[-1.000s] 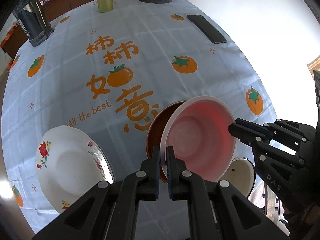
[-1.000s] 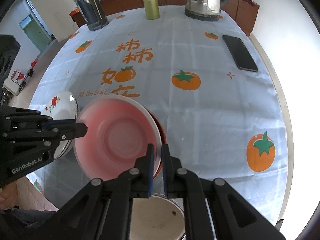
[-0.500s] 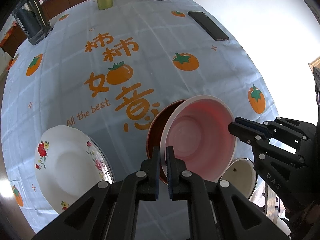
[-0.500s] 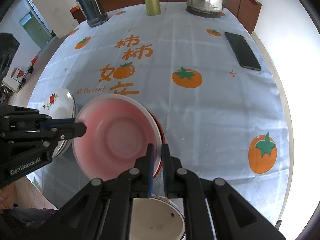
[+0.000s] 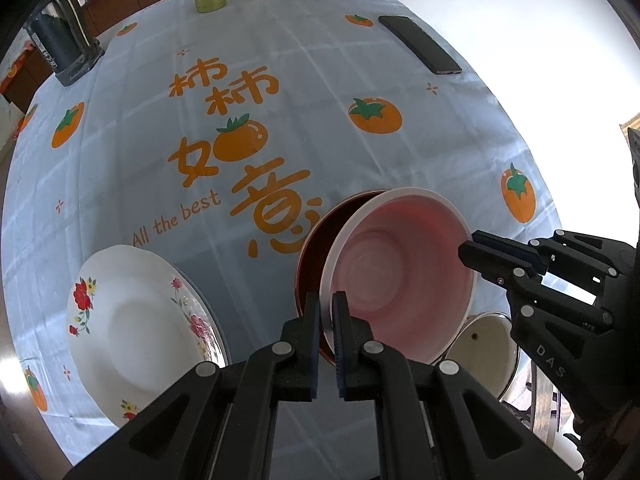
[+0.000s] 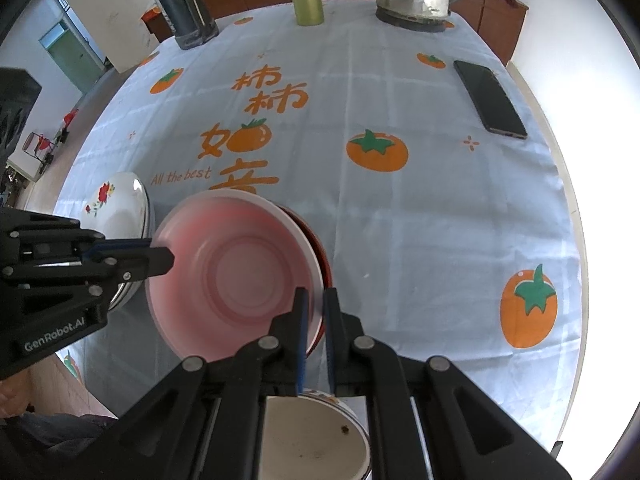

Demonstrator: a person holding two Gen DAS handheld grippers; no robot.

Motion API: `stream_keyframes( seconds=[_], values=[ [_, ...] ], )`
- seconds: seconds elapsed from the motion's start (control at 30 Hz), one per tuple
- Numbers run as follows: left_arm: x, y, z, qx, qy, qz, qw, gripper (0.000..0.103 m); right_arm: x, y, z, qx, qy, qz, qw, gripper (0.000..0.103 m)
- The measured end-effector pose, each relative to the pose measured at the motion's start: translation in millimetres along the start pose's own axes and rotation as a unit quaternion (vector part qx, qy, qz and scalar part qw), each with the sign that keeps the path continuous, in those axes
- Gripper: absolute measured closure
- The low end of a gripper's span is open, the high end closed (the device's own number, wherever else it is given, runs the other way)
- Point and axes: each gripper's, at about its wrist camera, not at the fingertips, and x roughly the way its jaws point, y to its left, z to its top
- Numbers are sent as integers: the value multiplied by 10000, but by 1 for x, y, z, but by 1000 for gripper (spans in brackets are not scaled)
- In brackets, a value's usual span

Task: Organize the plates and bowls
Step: 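Lower the pink bowl with both tools into the steel bowl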

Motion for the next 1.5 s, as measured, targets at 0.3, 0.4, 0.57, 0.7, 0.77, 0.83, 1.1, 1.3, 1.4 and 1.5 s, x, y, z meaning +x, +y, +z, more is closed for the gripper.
stream_keyframes(
  seconds=[0.3,0.4,0.57,0.7,0.77,0.83,1.1,1.3,1.4,1.5],
  values=[
    [3,3,-1,-11,37,21,10000,96,4,2,1,-22,54,14,10000,96],
    [4,3,-1,-13,47,15,10000,96,4,2,1,-37,71,13,10000,96],
    [6,4,-2,-27,85,-2,10000,96,5,3,1,-55,114,14,9999,96],
    [8,3,-3,-23,109,5,9999,96,6,3,1,-63,137,17,9999,96],
    [9,4,-4,-29,123,4,9999,96,7,3,0,-66,143,15,9999,96],
    [10,4,-4,-36,133,6,9999,95,7,3,0,-69,145,16,9999,96],
    [11,5,-4,-62,135,-11,9999,95,8,4,2,-104,166,15,9998,95],
    [11,6,-5,-70,121,-19,9999,95,9,5,2,-126,182,14,9998,95],
    [10,7,-5,-61,103,-9,9999,95,9,5,2,-129,183,17,9997,95],
    [10,7,-5,-58,91,-1,9999,95,10,6,3,-155,194,12,9997,95]
  ],
)
